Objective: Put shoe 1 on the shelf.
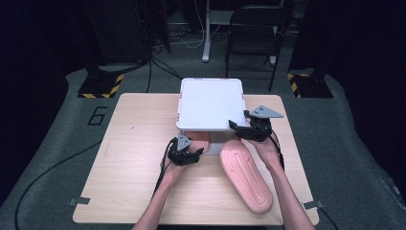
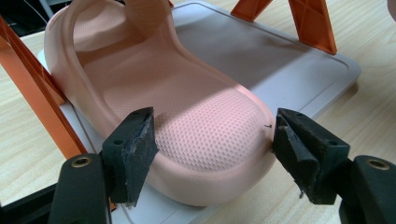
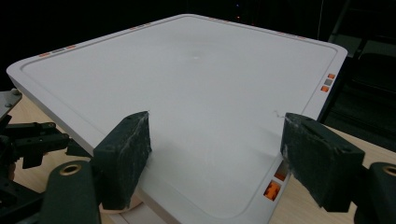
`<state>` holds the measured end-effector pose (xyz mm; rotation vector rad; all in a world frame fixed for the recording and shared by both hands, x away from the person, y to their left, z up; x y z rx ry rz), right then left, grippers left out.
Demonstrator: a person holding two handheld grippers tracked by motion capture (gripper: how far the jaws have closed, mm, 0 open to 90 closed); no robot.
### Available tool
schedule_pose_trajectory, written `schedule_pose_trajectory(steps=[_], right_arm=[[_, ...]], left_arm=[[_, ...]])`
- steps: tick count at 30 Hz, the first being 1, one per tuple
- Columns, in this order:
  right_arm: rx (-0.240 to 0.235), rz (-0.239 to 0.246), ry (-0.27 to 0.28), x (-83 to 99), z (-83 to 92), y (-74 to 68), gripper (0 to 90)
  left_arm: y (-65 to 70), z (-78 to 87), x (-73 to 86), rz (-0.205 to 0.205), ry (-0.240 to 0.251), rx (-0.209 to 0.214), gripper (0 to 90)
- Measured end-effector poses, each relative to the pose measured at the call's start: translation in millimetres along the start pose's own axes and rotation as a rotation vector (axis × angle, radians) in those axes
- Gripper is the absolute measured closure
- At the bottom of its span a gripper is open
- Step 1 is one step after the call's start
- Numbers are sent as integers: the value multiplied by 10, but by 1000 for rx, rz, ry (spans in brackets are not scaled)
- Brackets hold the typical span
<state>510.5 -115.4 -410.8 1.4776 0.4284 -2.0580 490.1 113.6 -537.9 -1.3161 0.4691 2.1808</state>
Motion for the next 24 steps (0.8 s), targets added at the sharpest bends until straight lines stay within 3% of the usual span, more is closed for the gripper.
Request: schedule_pose_trajectory(steps=[4, 5, 7, 10, 11, 13, 14, 15, 17, 18, 19, 20, 21, 24], right_arm=[[1, 0, 0, 0, 1, 0, 238], [-4, -4, 3, 0, 5, 0, 230], [-8, -4, 4, 0, 11, 1, 227], [-10, -26, 33, -7, 83, -9, 202], [-10, -25, 38, -6, 117, -16, 191], [-4, -23, 42, 2, 189, -37, 179], [2, -9, 50, 12, 233, -37, 176], [2, -9, 50, 12, 233, -37, 176], [22, 2, 75, 82, 371, -40, 167], [22, 2, 75, 82, 371, -40, 167], [39, 16, 77, 161, 478, -40, 166], [39, 16, 77, 161, 478, -40, 166], [59, 30, 80, 266, 585, -30, 173], [72, 21, 79, 358, 661, -13, 173]], left_arm=[[1, 41, -6, -9, -5, 16, 304], [17, 99, -20, 7, 19, 46, 294], [32, 147, -28, 14, 37, 62, 287], [34, 350, -26, 1, 76, 97, 246], [34, 350, -26, 1, 76, 97, 237], [18, 529, -1, 95, 140, 142, 217], [-7, 597, 14, 98, 153, 145, 215], [-7, 597, 14, 98, 153, 145, 210], [-91, 790, 60, 94, 179, 139, 207], [-91, 790, 60, 94, 179, 139, 207], [-141, 877, 78, 109, 195, 130, 203], [-194, 950, 95, 106, 197, 126, 203], [-263, 1032, 115, 100, 214, 99, 202], [-401, 1216, 202, 102, 221, 52, 203]])
Point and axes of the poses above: each handheld gripper's, and its own axes: z roughly backward along the jaws, x roughly out of its underside, y roughly to its right, the point moved 5 cm from there along -z, roughly forward along the jaws, and after that the axes turned 3 degrees about z, right-handed, at the moved point
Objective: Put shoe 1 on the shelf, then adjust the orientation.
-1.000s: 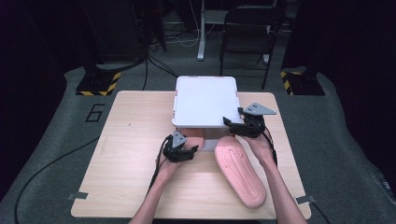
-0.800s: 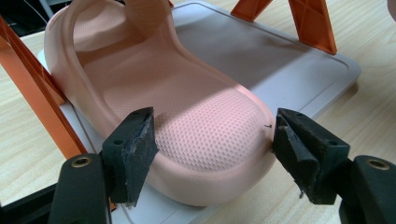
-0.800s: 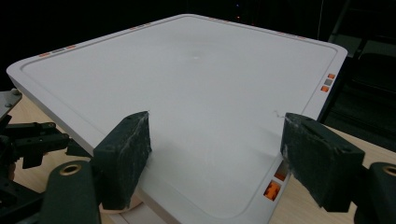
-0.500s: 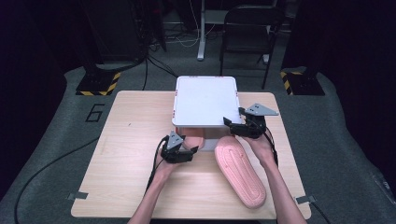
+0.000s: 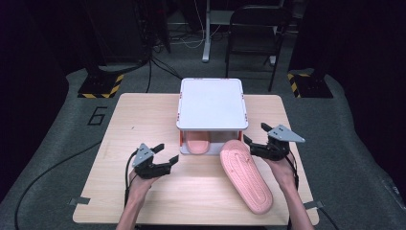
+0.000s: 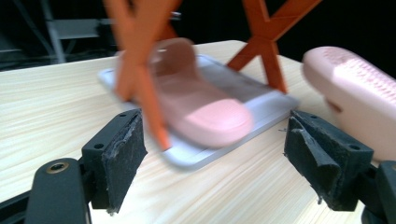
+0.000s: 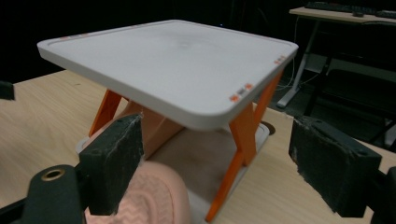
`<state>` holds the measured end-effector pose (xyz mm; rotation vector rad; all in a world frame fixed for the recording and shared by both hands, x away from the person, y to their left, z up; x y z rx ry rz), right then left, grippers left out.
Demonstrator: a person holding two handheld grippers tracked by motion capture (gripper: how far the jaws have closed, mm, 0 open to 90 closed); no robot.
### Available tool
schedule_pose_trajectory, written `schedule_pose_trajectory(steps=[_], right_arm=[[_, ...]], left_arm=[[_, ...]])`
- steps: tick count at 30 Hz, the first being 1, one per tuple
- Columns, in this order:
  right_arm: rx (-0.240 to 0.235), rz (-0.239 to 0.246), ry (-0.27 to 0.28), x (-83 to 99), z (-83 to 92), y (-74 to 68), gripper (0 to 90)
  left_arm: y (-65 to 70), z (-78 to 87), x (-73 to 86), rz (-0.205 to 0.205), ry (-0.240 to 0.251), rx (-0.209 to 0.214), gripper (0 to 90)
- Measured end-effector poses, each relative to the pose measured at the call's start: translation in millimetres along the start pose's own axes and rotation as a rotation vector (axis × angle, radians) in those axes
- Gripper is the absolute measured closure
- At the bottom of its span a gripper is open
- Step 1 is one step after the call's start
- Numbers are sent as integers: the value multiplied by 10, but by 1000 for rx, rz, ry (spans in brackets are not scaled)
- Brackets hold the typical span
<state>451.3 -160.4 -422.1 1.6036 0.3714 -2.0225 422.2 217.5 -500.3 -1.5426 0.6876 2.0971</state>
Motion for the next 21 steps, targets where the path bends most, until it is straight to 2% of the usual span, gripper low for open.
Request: schedule_pose_trajectory(steps=[3, 4, 5, 6, 7, 9, 11, 13, 15, 19, 21], right_arm=[[-2, -13, -17, 183, 126, 14, 175], [13, -22, -38, 312, 197, 10, 175], [13, -22, -38, 312, 197, 10, 175], [21, -39, -51, 442, 276, -9, 175], [21, -39, -51, 442, 276, -9, 175], [32, -50, -55, 565, 370, -52, 177], [39, -54, -60, 640, 427, -90, 181], [47, -55, -64, 707, 469, -118, 182], [49, -59, -75, 777, 478, -152, 182], [38, -51, -109, 891, 460, -203, 183], [54, -15, -143, 973, 419, -214, 184]], left_arm=[[-158, 220, 96, 19, -3, -59, 203], [-244, 303, 138, 44, -1, -88, 203], [-244, 303, 138, 44, -1, -88, 203], [-287, 357, 157, 53, 0, -93, 203], [-304, 387, 167, 57, -1, -99, 203], [-350, 460, 193, 26, -13, -121, 203], [-387, 514, 202, 26, -5, -136, 203], [-416, 556, 210, 45, 13, -149, 204], [-456, 580, 241, 35, -5, -168, 204], [-447, 604, 258, 37, -8, -167, 204], [-445, 611, 262, 35, -8, -174, 206]])
Point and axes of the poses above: each handheld gripper's, and its own axes: z roughly backward along the jaws, x roughly out of its underside, y roughly to its right, the point moved 5 cm from there along -z, roughly forward along the jaws, and after that the axes turned 3 degrees about z, right-handed, at the moved point
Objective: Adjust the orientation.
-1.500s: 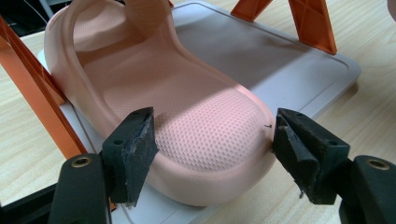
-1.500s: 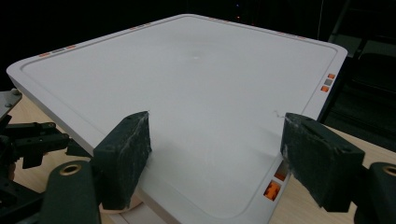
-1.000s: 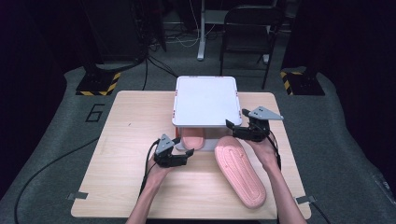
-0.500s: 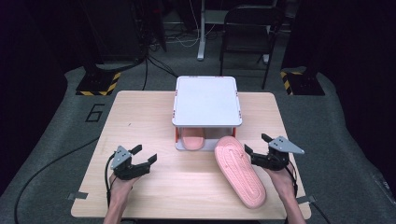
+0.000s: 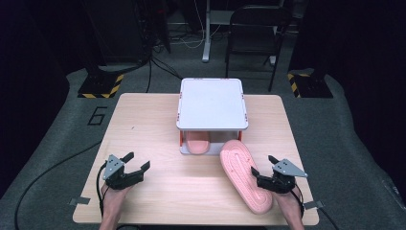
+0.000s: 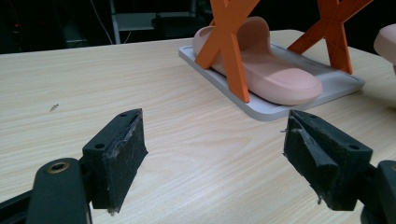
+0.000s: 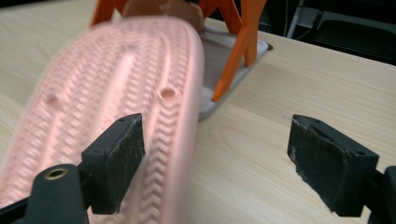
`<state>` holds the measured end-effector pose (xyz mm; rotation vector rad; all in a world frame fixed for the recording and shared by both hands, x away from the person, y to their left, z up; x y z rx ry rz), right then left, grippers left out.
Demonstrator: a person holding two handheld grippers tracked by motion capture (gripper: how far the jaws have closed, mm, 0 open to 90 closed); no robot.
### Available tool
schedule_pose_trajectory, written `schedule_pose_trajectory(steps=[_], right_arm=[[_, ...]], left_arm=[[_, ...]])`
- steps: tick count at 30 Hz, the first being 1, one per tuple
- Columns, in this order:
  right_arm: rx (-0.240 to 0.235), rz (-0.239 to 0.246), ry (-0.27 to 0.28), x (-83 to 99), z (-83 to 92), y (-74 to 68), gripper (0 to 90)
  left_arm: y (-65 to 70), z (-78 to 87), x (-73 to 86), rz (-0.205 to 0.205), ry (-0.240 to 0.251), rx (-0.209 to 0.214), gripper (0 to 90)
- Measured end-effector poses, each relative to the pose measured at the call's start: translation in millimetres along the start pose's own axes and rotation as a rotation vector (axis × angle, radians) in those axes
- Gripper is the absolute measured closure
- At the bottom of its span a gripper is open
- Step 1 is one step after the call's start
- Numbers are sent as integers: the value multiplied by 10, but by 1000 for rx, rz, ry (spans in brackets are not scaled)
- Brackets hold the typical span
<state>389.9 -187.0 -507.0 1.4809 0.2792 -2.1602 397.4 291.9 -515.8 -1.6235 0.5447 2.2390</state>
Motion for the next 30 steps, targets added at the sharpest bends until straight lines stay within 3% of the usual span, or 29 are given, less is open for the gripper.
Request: schedule_pose_trajectory(steps=[4, 7, 19, 20, 24, 28, 30], right_arm=[[15, -7, -2, 34, -4, 40, 191], [59, 5, -10, 72, 21, 147, 193], [117, -57, -26, 218, -14, 470, 198], [125, -60, -48, 234, -7, 491, 200], [136, -82, -13, 242, -3, 558, 218], [183, -91, -10, 218, 66, 628, 242], [191, -100, 33, 115, 158, 656, 237]], left_arm=[[-15, 9, 16, 4, -4, -5, 206], [-12, 7, 24, 4, -4, -10, 207], [-11, -22, 31, 8, -11, -8, 207], [-11, -23, 31, 6, -10, -9, 207], [-9, -21, 30, 5, -11, -10, 207], [-13, -16, 26, 4, -12, -9, 209], [-13, -16, 23, 3, -10, -10, 209]])
Point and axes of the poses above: each handheld gripper's, and its own axes: z roughly backward along the jaws, x roughly out of its underside, y roughly to its right, the point moved 5 cm from there along -z, roughly forward along the jaws, and after that the axes turned 3 degrees about z, right-handed, at the moved point
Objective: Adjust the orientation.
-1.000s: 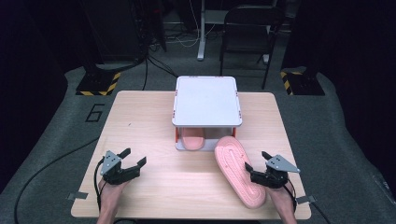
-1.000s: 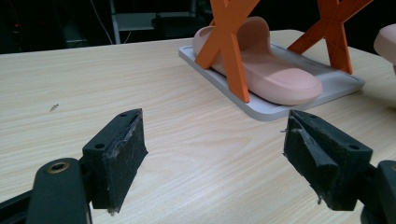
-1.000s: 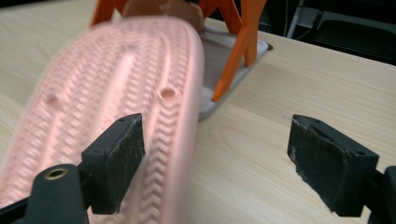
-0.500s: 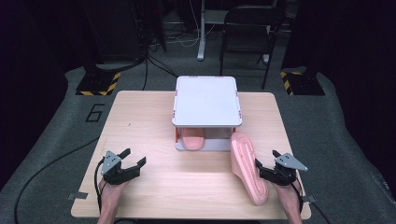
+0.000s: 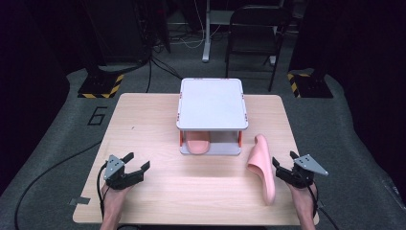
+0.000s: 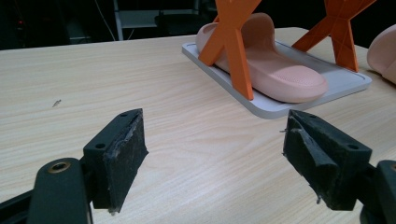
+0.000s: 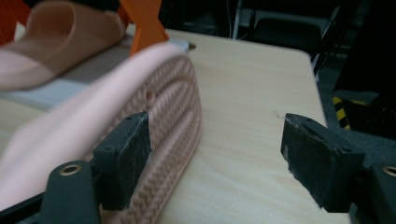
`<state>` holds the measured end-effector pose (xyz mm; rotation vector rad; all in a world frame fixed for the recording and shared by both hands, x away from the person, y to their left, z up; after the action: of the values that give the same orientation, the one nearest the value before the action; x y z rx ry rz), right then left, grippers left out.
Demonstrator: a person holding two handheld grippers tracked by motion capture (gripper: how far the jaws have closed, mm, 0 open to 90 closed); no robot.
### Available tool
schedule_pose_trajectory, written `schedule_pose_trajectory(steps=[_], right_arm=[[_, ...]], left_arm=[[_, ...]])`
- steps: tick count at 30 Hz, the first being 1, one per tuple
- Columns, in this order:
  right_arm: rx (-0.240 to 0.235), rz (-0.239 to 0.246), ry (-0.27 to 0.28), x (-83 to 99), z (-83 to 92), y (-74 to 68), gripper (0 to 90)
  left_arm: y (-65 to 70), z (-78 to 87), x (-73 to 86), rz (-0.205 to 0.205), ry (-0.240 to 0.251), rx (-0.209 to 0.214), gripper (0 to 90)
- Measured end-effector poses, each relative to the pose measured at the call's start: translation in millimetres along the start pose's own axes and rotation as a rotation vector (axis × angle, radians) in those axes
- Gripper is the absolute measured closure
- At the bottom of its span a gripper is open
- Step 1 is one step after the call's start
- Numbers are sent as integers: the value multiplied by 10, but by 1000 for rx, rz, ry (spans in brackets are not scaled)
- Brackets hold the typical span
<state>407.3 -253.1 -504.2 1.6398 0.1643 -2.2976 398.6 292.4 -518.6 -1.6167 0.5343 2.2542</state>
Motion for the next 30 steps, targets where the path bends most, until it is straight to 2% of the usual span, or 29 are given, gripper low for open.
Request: schedule_pose_trajectory(steps=[1, 3, 6, 8, 10, 11, 12, 15, 17, 18, 20, 23, 24, 28, 30], right_arm=[[0, 0, 0, 0, 0, 0, 237], [0, 12, 44, -131, 68, -23, 234], [-44, 42, 70, -269, 102, -161, 228], [-74, 81, 61, -301, 86, -272, 228], [-72, 138, 32, -274, 29, -333, 231], [-65, 146, 9, -242, 14, -327, 230], [-73, 125, 17, -233, 18, -316, 239], [-50, 90, 32, -212, 75, -203, 246], [-44, 92, 28, -207, 97, -157, 248], [-24, 77, 29, -190, 143, -48, 265], [-13, 72, 22, -180, 164, -10, 273], [29, 58, 17, -124, 204, 161, 284], [52, 35, 6, -65, 214, 275, 288], [70, 17, 10, -2, 204, 380, 288], [113, 15, -15, 56, 174, 463, 293]], left_arm=[[0, 0, 0, 0, 0, 0, 209], [3, 0, -2, -1, 2, 0, 209], [11, 5, -7, -2, 7, -3, 210], [11, 9, -7, -3, 4, -2, 210], [9, 11, -4, -4, 1, -3, 210], [10, 10, -4, -4, 3, -4, 211], [10, 13, -3, -5, 1, -3, 211], [9, 13, -2, -4, 4, -2, 218], [11, 10, 3, -4, -2, 0, 220], [17, 8, 3, -4, -2, 3, 222], [20, 8, -3, -6, 3, 0, 222], [21, 9, -4, 0, 3, 1, 222], [19, 6, -2, -2, 2, 2, 222], [28, -3, 2, -4, 0, 5, 226], [32, -4, 5, -1, -2, 7, 228]])
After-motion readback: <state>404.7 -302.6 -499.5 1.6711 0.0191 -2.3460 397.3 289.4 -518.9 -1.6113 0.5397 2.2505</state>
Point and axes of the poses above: each handheld gripper's, and its own axes: z roughly backward along the jaws, x roughly out of its underside, y roughly to its right, the point moved 5 cm from there along -z, roughly forward along the jaws, and after that the axes turned 3 degrees about z, right-handed, at the moved point
